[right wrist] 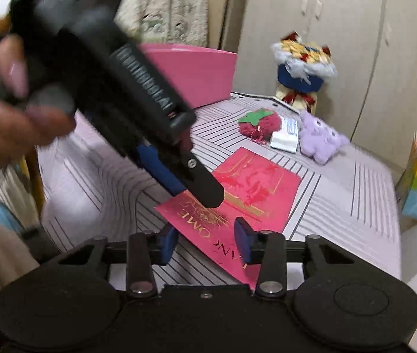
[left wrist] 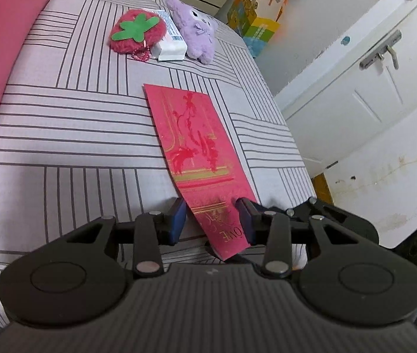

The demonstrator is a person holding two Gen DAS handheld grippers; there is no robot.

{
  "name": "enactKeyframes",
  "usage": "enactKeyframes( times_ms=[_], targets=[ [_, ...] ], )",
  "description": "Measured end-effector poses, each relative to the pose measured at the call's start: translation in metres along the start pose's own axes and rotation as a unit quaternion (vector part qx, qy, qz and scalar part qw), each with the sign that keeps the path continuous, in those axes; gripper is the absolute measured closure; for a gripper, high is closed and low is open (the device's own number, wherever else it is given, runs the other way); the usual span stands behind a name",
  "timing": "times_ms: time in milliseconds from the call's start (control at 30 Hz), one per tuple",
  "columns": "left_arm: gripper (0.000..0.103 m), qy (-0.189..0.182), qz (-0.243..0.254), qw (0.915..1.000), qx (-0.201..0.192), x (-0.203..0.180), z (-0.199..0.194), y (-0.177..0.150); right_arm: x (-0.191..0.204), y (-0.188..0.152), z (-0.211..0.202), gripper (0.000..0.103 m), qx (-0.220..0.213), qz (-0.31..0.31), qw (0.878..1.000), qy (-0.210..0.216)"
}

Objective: Organize soft objects
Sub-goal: 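Grip the red envelope edge with the left tool and lift it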

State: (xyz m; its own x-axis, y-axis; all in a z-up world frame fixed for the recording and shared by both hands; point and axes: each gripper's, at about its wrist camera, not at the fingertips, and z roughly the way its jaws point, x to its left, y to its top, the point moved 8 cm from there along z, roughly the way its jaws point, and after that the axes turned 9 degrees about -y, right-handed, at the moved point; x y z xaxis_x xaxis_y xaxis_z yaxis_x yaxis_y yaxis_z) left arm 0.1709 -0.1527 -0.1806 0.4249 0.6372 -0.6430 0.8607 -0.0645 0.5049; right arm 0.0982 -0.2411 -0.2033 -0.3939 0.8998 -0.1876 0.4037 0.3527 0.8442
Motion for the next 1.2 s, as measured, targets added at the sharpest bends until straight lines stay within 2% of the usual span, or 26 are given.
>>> enactKeyframes(
  times_ms=[167, 200, 300, 333, 400, 433, 533, 700, 833, 900, 1067, 1200],
  targets=[
    [0.064, 0.0, -0.024, 0.9991, -0.034, 0.003, 0.003, 0.009, -0.011, 0.005, -0.005, 0.078, -0.01, 0.076, 0.997, 0.021],
    [0.064, 0.002, -0.031, 0.9988, -0.039, 0.004, 0.004, 0.011, -0.013, 0.006, -0.007, 0.084, -0.018, 0.083, 0.996, 0.015],
    [0.065, -0.003, -0.049, 0.9979, -0.042, 0.007, 0.012, 0.015, -0.015, 0.007, -0.008, 0.088, -0.033, 0.089, 0.995, -0.012],
    [0.065, -0.007, -0.052, 0.9977, -0.043, 0.006, 0.014, 0.016, -0.016, 0.008, -0.008, 0.089, -0.037, 0.091, 0.995, -0.017],
    [0.077, -0.013, -0.058, 0.997, -0.05, 0.004, 0.018, 0.017, -0.015, 0.008, -0.009, 0.09, -0.046, 0.092, 0.994, -0.031],
    [0.086, -0.016, -0.056, 0.9968, -0.055, 0.002, 0.019, 0.018, -0.014, 0.008, -0.009, 0.09, -0.048, 0.089, 0.994, -0.034],
    [0.093, 0.001, -0.034, 0.9972, -0.067, -0.004, 0.021, 0.019, -0.012, 0.008, -0.009, 0.09, -0.057, 0.072, 0.994, -0.06],
    [0.095, 0.015, -0.028, 0.9966, -0.076, -0.007, 0.021, 0.021, -0.001, 0.006, -0.002, 0.086, -0.049, 0.018, 0.992, -0.114],
    [0.096, 0.023, -0.013, 0.9961, -0.084, -0.012, 0.018, 0.023, 0.002, 0.005, 0.009, 0.086, -0.047, -0.029, 0.984, -0.17],
    [0.096, 0.028, -0.005, 0.9959, -0.086, -0.014, 0.016, 0.022, 0.002, 0.005, 0.014, 0.09, -0.05, -0.039, 0.981, -0.186],
    [0.096, 0.034, 0.015, 0.9949, -0.093, -0.023, 0.005, 0.023, -0.001, 0.014, 0.007, 0.094, -0.056, -0.015, 0.984, -0.171],
    [0.096, 0.032, 0.023, 0.9946, -0.097, -0.03, -0.008, 0.022, 0.006, 0.02, -0.001, 0.095, -0.066, -0.032, 0.982, -0.177]
  ],
)
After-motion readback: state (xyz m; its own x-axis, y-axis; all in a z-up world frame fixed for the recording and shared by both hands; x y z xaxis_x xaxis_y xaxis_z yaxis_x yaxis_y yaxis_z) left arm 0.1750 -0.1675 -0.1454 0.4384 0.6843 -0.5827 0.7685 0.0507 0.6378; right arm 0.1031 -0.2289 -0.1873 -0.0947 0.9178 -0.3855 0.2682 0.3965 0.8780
